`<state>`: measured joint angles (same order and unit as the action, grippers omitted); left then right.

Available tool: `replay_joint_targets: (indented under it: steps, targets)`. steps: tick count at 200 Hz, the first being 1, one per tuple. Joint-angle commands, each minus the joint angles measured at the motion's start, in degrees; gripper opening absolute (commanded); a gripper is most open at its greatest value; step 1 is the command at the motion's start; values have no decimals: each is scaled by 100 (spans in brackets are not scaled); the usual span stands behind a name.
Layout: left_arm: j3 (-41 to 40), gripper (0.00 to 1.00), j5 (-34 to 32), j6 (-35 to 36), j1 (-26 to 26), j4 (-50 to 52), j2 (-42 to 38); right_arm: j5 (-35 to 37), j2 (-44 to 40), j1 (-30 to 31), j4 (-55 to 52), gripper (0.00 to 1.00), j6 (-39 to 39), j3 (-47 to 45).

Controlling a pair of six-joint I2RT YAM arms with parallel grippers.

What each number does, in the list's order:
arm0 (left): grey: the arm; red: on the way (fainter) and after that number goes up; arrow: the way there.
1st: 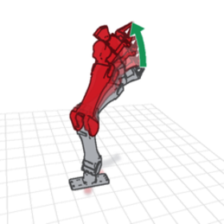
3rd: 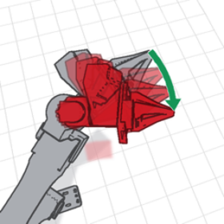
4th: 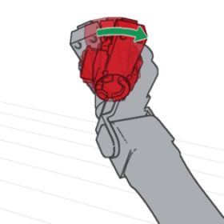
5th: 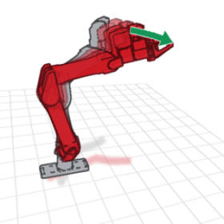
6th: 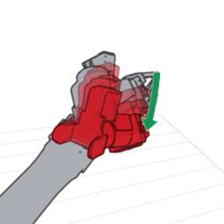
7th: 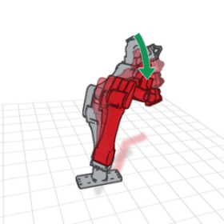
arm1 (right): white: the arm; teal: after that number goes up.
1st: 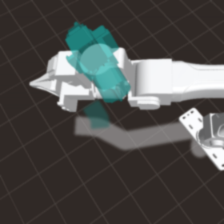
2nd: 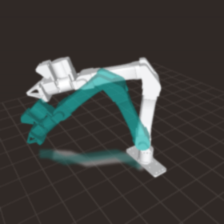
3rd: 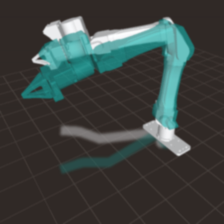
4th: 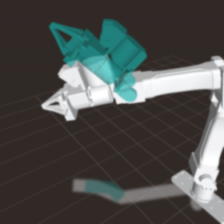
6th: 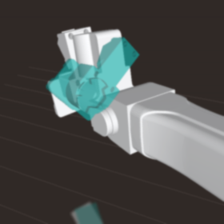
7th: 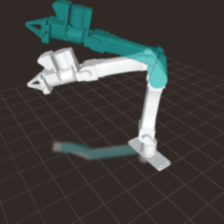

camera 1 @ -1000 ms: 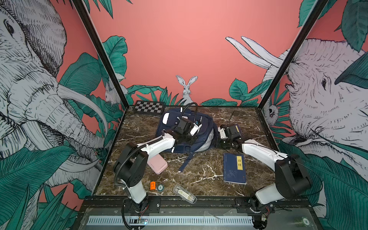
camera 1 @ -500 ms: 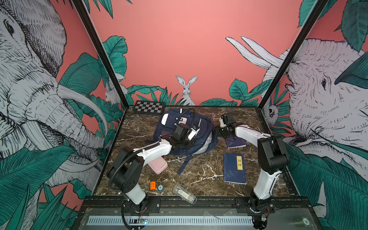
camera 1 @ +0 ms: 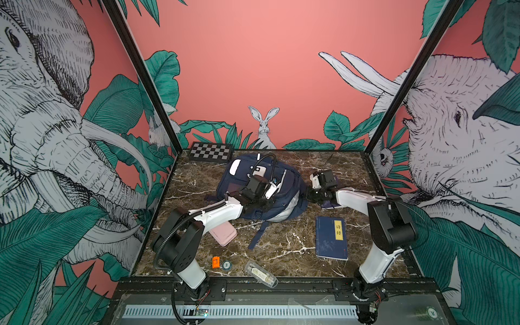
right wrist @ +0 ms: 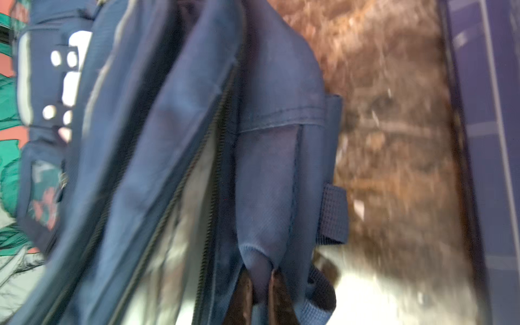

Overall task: Pack books, pencil case, and school supplies into a backpack
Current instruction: Rotate the student bag at the top-center of the table.

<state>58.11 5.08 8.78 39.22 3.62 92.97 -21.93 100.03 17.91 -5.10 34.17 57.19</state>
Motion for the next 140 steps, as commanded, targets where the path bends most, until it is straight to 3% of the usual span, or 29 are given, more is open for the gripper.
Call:
replay_joint_targets:
  steps: [1, 59, 79, 103, 140]
  targets:
    - [425, 0, -515, -139, -96, -25, 175, -330, -554, 224, -30, 0, 210, -539]
    - [1193, 0, -1221, -613, -407, 668, 686, 195, -1573, 1511, 359, 0, 1115, -1674]
    - [1289, 0, -1285, -738, -509, 869, 676, 301, -1590, 1940, 672, 8, 1447, -1830]
    - [1157, 17, -980, -834, -512, 897, 455, 367, -1507, 2046, 612, 23, 1385, -1722]
    - [833, 39, -530, -941, -502, 1047, -98, 1065, -2120, 2041, -601, 40, 789, -1319]
